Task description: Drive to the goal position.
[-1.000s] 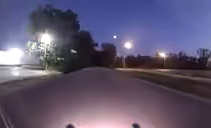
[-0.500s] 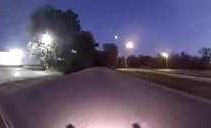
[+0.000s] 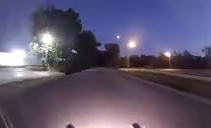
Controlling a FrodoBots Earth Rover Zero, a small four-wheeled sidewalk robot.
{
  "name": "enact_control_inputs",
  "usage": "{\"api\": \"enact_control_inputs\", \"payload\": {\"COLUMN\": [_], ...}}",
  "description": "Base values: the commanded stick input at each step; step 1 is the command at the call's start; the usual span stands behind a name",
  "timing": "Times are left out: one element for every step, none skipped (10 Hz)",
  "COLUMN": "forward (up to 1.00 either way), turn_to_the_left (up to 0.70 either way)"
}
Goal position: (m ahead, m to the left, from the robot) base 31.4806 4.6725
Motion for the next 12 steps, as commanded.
{"api": "enact_control_inputs", "payload": {"forward": [1.00, 1.00, 1.00, 1.00, 1.00, 1.00, 1.00, 1.00, 1.00, 1.00, 1.00, 1.00], "turn_to_the_left": [0.00, 0.00, 0.00, 0.00, 0.00, 0.00, 0.00, 0.00, 0.00, 0.00, 0.00, 0.00]}}
